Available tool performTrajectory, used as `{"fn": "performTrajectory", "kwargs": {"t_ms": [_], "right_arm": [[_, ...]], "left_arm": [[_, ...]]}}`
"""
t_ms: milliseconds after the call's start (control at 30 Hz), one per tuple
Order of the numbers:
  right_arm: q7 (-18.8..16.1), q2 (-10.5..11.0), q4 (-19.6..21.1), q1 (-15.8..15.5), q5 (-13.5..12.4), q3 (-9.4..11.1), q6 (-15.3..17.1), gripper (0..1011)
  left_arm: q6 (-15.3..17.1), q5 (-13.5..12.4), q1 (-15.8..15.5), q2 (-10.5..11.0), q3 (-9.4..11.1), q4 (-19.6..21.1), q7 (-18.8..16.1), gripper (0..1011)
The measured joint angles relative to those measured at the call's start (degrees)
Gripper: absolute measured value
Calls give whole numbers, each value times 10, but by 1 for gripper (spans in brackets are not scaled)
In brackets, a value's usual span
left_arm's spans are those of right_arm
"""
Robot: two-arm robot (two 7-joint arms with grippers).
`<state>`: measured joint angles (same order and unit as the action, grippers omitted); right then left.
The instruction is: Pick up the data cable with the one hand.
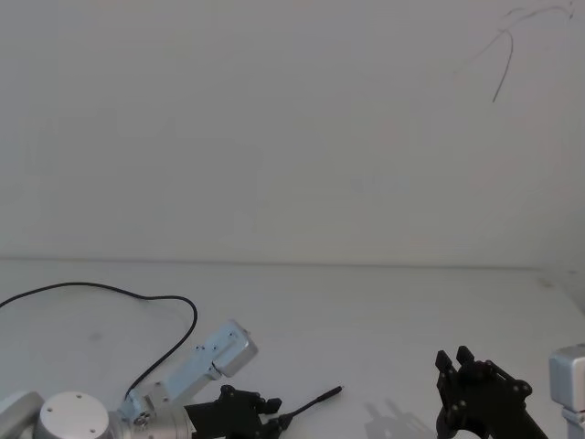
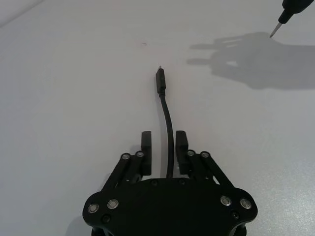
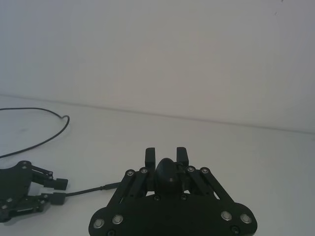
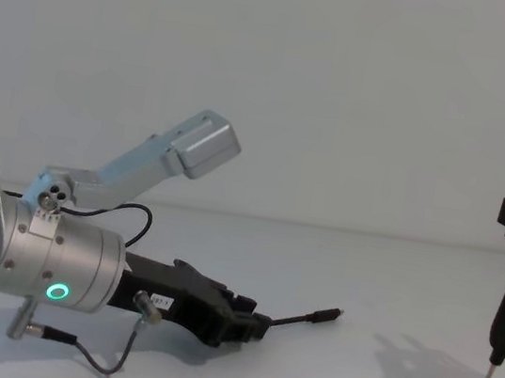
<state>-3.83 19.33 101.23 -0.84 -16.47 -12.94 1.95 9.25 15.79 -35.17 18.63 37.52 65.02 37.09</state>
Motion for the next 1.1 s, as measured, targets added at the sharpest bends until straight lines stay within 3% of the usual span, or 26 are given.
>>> {"fn": "performTrajectory", "kwargs": {"t_ms": [133, 333, 833, 1100], "right_arm": [[0, 0, 0, 0, 0, 0, 0, 251], [0, 0, 0, 0, 0, 0, 0, 251], [0, 0, 0, 0, 0, 0, 0, 251], [0, 0, 0, 0, 0, 0, 0, 251]], "left_arm": [[0, -1, 1, 0, 0, 2, -1, 169], [4, -3, 1, 1, 3, 2, -1, 40], [15, -8, 6, 2, 8, 11, 4, 40], [10, 11, 9, 19, -1, 34, 34, 40]]}}
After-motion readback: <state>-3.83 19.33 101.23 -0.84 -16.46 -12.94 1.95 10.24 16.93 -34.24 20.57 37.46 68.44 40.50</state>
